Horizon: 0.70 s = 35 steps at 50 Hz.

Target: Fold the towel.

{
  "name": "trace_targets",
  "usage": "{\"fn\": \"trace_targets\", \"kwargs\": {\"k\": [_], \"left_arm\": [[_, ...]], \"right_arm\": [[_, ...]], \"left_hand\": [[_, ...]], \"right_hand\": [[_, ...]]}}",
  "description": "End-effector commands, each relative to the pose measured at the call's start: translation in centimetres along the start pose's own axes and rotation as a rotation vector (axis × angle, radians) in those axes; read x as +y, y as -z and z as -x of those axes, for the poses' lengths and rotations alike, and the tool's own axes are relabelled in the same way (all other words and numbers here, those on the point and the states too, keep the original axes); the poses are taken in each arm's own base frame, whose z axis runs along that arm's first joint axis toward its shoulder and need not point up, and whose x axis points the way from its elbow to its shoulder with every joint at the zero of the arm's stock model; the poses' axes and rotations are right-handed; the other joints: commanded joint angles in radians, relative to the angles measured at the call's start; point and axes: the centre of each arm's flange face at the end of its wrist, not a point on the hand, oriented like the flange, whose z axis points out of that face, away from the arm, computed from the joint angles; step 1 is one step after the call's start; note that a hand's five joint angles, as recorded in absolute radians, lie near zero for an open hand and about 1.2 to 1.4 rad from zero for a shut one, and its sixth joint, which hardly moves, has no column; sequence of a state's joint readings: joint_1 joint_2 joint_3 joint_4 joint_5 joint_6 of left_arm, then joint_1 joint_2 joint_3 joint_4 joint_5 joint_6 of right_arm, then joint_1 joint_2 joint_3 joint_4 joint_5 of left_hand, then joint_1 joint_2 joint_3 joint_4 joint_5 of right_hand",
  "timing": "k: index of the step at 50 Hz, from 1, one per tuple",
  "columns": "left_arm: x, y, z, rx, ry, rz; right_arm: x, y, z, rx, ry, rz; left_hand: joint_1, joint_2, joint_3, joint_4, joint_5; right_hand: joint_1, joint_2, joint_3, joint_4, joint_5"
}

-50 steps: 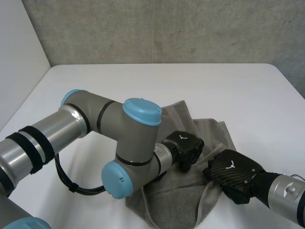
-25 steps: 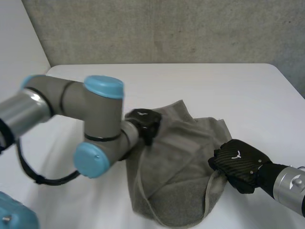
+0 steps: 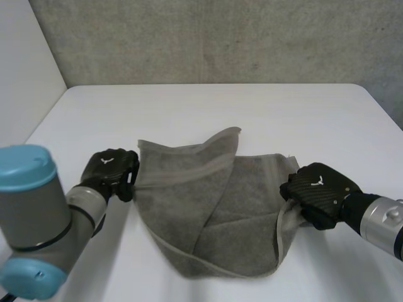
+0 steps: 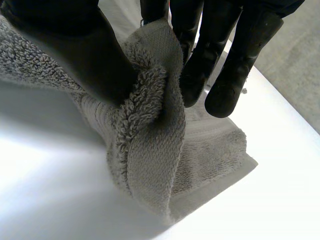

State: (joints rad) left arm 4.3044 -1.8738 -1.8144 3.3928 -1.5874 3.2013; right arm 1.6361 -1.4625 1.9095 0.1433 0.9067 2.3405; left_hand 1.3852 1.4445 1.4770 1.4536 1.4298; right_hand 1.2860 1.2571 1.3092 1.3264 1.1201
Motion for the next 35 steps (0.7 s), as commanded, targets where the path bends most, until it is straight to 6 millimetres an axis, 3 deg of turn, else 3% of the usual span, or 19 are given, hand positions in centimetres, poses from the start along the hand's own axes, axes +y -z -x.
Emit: {"fn": "trace_targets", "kwargs": {"k": [1,5,14,19,26,35], "left_arm": [[0.0,1.1,0.8,-0.023,0.002,-0.062],[-0.6,1.9,0.9,-0.026,-0.029,-0.091],[-1.4,2.0,1.3,0.005,-0.126,-0.166],[-1.1,1.7,0.7,0.126,-0.212,-0.183],[0.8,0.4,0.4,0.281,-0.298,-0.146],[1.9,-1.9,-0.1,0.322,-0.318,-0.120]], "right_arm": [[-0.3,-1.1,-1.8,0.027,-0.188,-0.009],[-0.4,-2.1,-3.1,0.042,-0.317,-0.020],[0.2,-3.3,-4.9,0.123,-0.395,-0.022],[0.7,-3.9,-5.6,0.172,-0.442,-0.033],[2.1,-4.3,-7.0,0.213,-0.551,-0.037],[3.7,-4.7,-9.0,0.291,-0.668,-0.047]], "left_hand": [[-1.094,-1.154,-1.186,-1.163,-1.314],[-1.151,-1.210,-1.243,-1.219,-1.370],[-1.113,-1.172,-1.205,-1.181,-1.332],[-1.104,-1.164,-1.196,-1.173,-1.323],[-1.104,-1.164,-1.196,-1.173,-1.323],[-1.081,-1.140,-1.172,-1.149,-1.300]], "right_hand": [[0.110,0.139,0.087,0.070,0.102],[0.110,0.139,0.087,0.070,0.102],[0.110,0.139,0.087,0.070,0.102],[0.110,0.139,0.087,0.070,0.102],[0.110,0.139,0.087,0.070,0.102],[0.110,0.139,0.087,0.070,0.102]]}}
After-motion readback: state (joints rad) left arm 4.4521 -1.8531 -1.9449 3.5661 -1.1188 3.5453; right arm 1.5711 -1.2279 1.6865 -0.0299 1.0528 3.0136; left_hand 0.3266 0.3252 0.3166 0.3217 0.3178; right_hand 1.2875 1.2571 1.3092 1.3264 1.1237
